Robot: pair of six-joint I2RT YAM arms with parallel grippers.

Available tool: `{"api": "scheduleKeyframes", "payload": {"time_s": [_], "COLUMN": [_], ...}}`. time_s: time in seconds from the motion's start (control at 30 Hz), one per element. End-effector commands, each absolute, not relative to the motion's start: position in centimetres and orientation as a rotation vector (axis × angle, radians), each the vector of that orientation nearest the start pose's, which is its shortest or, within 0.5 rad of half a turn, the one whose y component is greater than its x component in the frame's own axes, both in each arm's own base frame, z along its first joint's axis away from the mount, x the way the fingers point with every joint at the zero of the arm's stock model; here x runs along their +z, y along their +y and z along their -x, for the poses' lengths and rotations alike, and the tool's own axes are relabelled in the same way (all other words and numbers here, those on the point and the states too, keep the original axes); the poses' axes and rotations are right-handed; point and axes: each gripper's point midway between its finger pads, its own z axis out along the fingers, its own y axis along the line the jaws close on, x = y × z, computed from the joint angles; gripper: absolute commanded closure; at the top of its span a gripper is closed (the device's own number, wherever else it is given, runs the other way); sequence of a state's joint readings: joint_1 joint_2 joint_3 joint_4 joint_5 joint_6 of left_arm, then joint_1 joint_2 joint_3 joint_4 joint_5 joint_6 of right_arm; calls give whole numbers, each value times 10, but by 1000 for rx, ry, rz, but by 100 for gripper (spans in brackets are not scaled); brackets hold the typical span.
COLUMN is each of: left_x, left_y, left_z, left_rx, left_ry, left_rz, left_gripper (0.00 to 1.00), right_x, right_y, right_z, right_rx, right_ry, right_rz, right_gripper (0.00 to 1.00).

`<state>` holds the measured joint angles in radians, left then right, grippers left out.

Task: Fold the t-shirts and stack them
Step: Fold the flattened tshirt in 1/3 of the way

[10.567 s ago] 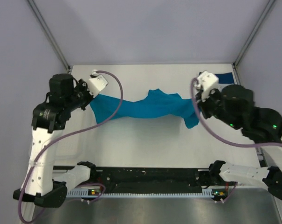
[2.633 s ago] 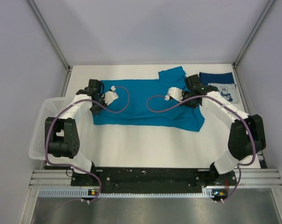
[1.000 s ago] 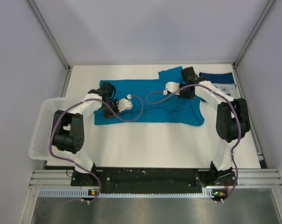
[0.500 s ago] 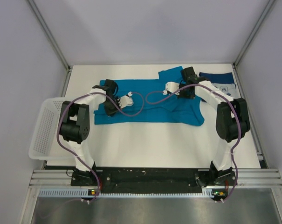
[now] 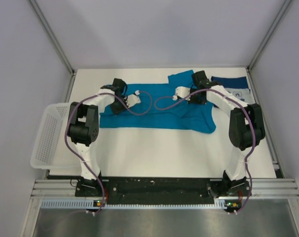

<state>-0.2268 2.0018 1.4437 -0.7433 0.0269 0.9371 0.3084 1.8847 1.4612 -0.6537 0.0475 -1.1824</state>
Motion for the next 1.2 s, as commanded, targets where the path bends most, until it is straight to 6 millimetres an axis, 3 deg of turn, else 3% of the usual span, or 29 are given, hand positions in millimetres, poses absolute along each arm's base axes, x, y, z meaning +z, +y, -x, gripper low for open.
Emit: {"api": "scheduleKeyframes", "payload": {"time_s": [0.0, 0.23, 0.3, 0.47, 0.57, 0.73, 0.83, 0.97, 1.07, 1.1, 1.17], "left_x": [61, 72, 75, 97, 96, 57, 40, 36, 29, 27, 19], "left_y": [-54, -21, -16, -38, -49, -40, -24, -14, -9, -7, -2], "left_z": [-459, -491, -490, -451, -408, -342, -331, -338, -343, -345, -344], "left_rx": [289, 466, 453, 276, 173, 125, 236, 324, 365, 382, 412], "left_ry": [2340, 2352, 2377, 2299, 2251, 2262, 2250, 2242, 2264, 2272, 2298], "left_rz": [-1327, -1093, -1059, -1123, -1237, -1450, -1497, -1510, -1506, -1501, -1497], "left_gripper": [100, 100, 100, 94, 84, 67, 62, 59, 61, 67, 96], "right_x": [122, 129, 131, 122, 118, 121, 119, 114, 115, 116, 118], "right_y": [96, 100, 103, 106, 111, 113, 113, 112, 112, 111, 110], "right_z": [-461, -478, -485, -497, -502, -513, -513, -509, -508, -510, -515], "right_rx": [-361, -366, -361, -357, -364, -423, -423, -414, -422, -431, -456], "right_ry": [1938, 1920, 1907, 1908, 1892, 1854, 1854, 1859, 1850, 1843, 1827], "right_rz": [1743, 1707, 1700, 1703, 1713, 1715, 1720, 1731, 1739, 1739, 1741], "right_gripper": [100, 100, 100, 100, 100, 100, 100, 100, 100, 100, 100]}}
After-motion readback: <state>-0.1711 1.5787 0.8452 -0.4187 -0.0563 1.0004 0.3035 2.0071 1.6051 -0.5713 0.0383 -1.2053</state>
